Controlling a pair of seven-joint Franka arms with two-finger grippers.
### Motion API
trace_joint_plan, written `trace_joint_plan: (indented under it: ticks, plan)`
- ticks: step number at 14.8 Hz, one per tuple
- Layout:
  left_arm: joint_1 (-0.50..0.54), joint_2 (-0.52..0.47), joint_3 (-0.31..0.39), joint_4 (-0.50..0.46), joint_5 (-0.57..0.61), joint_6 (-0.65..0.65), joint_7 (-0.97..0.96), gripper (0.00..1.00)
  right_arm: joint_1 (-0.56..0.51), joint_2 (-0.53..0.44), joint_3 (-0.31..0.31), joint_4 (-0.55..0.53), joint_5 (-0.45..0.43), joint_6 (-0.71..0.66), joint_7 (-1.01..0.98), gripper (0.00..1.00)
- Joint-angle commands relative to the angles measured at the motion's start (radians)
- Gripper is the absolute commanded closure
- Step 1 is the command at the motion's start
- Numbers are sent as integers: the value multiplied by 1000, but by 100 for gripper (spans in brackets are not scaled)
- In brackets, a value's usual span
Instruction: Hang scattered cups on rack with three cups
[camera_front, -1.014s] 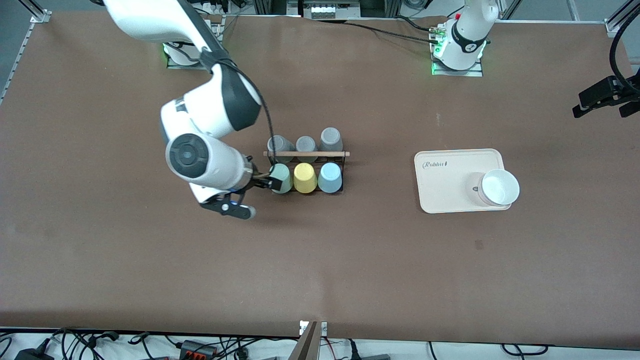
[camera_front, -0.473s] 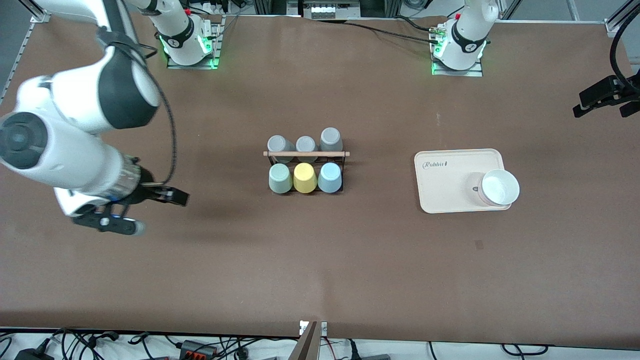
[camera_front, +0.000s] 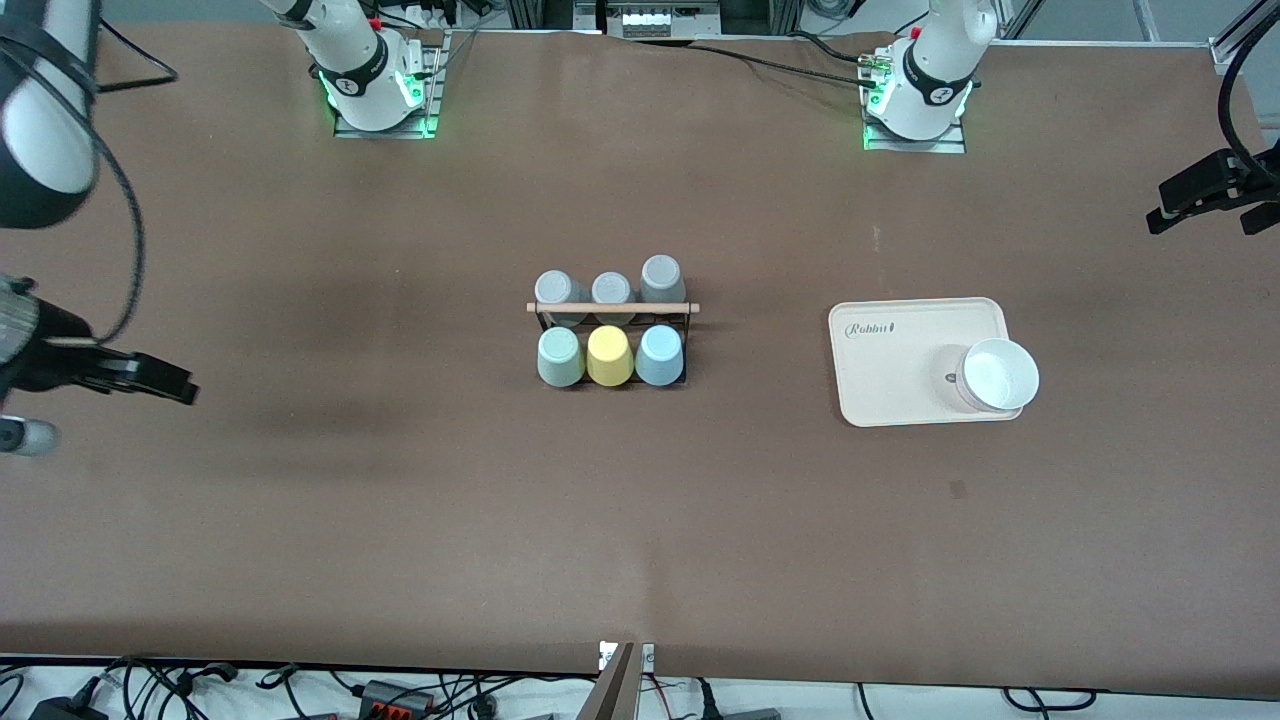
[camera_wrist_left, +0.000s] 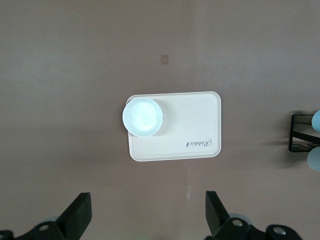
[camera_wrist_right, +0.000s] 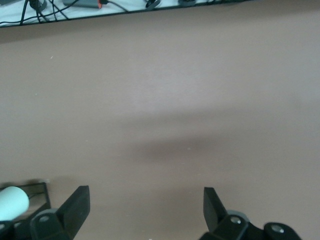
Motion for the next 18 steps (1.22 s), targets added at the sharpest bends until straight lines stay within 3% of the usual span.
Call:
trace_joint_plan:
  ticks: [1,7,11,18]
  plan:
    - [3,-1,-3,18,14,-16,32,0,-33,-117,20,-143,-16,64,-112,0]
    - [6,-7,1,17,14,-17,20,0,-36,-164,17,-174,-54,28,-134,0]
    - [6,-8,-3,15,49,-17,20,0,-36,-305,17,-411,-56,146,-137,0]
    - [6,-15,-5,12,39,-26,23,0,-32,-433,19,-588,-61,193,-157,0]
